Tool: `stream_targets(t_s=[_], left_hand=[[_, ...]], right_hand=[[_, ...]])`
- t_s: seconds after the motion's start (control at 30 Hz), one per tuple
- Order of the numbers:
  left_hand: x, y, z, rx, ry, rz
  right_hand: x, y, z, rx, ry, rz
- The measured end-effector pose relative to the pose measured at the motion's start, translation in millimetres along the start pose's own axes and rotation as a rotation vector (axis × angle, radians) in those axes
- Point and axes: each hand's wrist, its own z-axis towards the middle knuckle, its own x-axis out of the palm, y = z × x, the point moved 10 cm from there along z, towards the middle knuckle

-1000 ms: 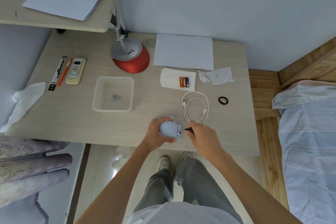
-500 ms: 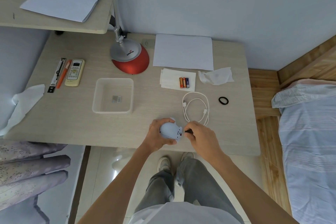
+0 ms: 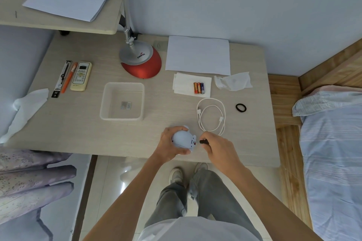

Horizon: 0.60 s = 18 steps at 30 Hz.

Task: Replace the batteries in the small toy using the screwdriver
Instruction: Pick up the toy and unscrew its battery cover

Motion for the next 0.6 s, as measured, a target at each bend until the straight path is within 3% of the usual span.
stream_targets(t_s=[0.3, 0.6], left_hand=[[-3.9, -9.0, -0.8, 0.056, -0.012, 0.007], [-3.5, -6.6, -0.4, 0.04, 0.008, -0.01]], right_hand=[[-9.5, -6.3, 3.2, 0.083, -0.061, -0.013], [-4.3, 2.2, 1.9, 0.02, -0.036, 0.026]])
